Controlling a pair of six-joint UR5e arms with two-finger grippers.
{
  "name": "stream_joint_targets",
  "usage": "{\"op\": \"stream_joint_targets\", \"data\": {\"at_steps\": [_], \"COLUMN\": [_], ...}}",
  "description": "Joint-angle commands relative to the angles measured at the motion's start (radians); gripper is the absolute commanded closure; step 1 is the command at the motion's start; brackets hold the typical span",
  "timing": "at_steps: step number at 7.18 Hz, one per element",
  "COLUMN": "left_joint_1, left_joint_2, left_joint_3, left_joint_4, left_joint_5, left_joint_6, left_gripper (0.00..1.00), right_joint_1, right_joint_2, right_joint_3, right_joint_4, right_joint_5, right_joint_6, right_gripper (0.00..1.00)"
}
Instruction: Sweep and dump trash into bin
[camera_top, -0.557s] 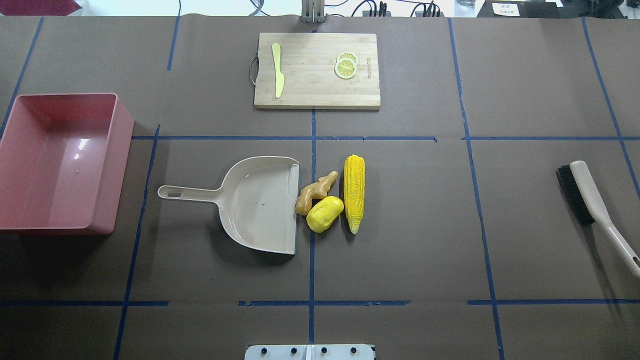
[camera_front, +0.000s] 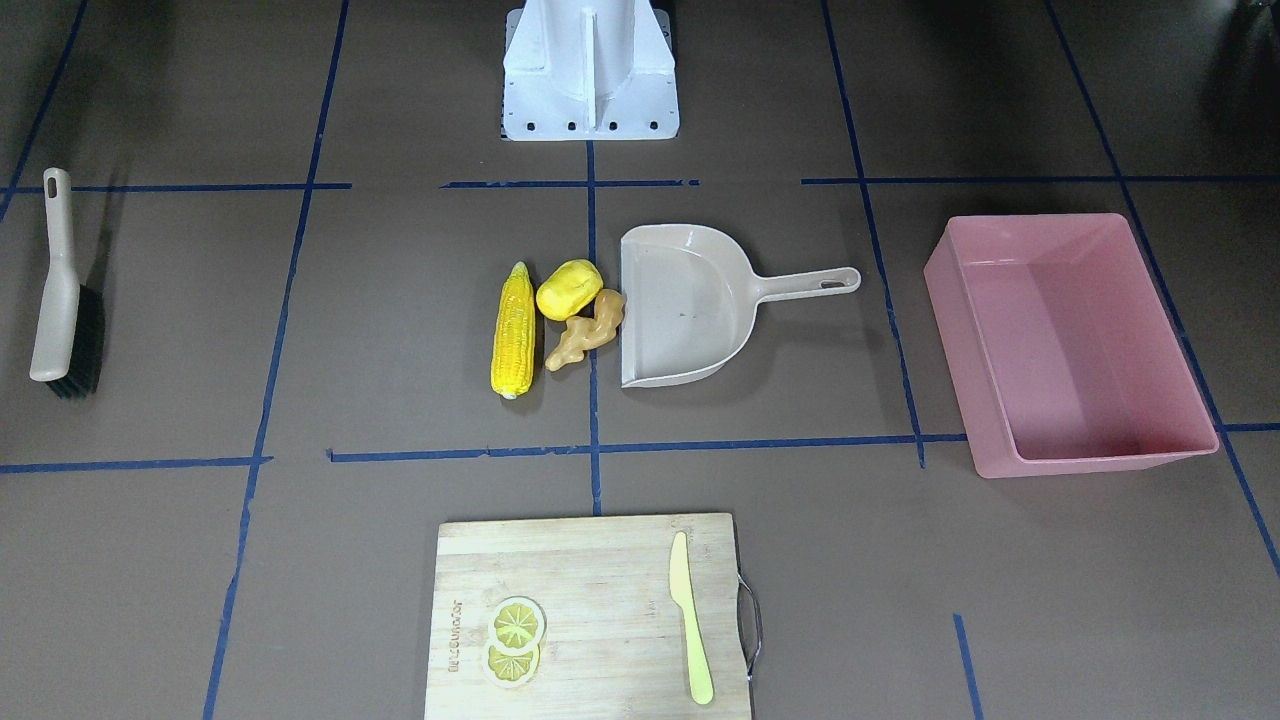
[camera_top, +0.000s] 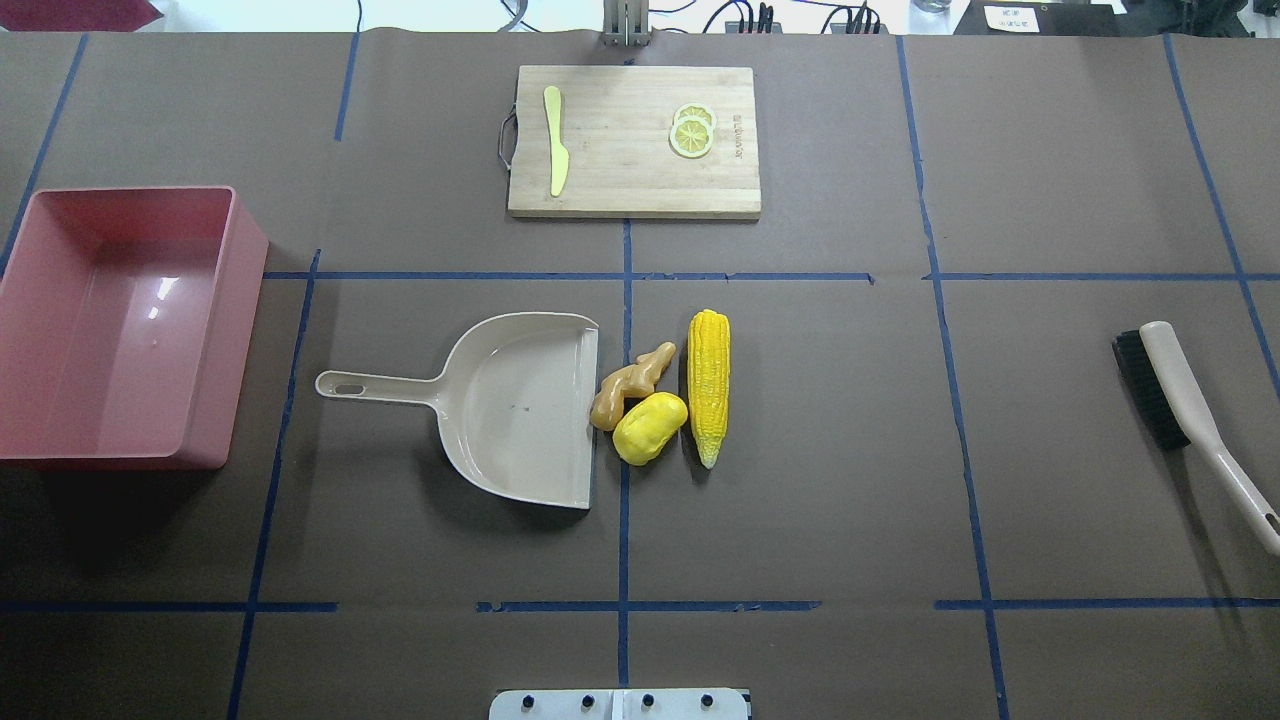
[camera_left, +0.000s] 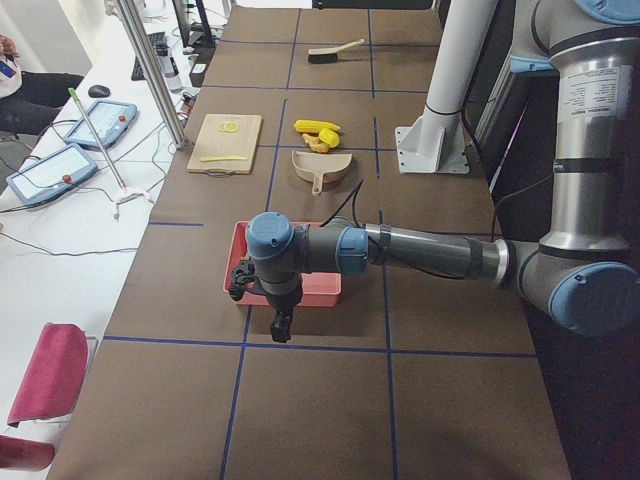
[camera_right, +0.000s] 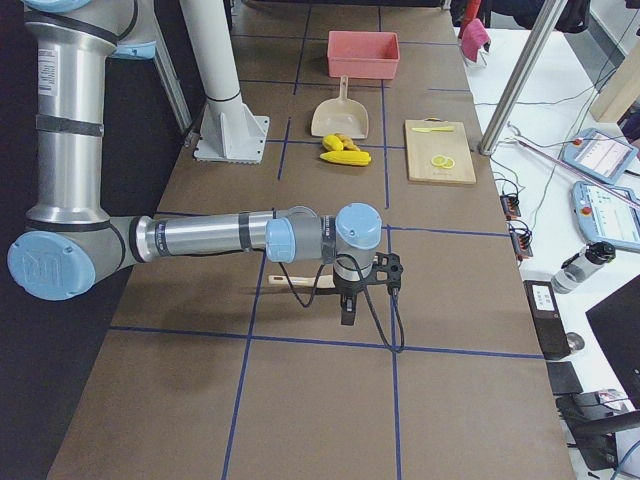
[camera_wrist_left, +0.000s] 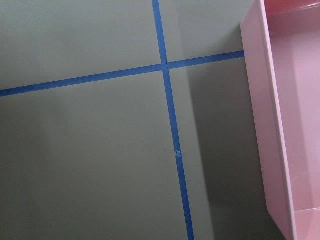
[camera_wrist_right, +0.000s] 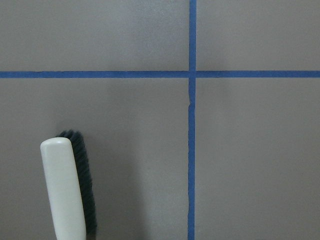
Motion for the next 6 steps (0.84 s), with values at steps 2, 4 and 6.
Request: {"op": "stream_joint_targets", "data": {"at_steps": [2, 4, 6], "left_joint_1": [0.002, 0.003, 0.008], "left_joint_2": [0.0, -0.004, -0.004], "left_joint_3": [-0.008, 0.018, -0.014], "left_joint_4": [-0.002, -0.011, -0.033], "left_joint_5": [-0.012, -0.018, -0.128], "left_joint_6": [-0.009, -0.004, -0.009], "left_gripper": [0.0, 0.0, 0.0], "right_joint_1": [0.0, -0.014, -0.065], "right_joint_2": [0.0, -0.009, -0.044], "right_joint_3": [0.008, 0.004, 0.007], "right_joint_4": [0.0, 0.071, 0.176], "right_joint_5": [0.028, 0.031, 0.029], "right_joint_6": [-0.003, 0.003, 0.01], "right_gripper": [0.0, 0.0, 0.0]}}
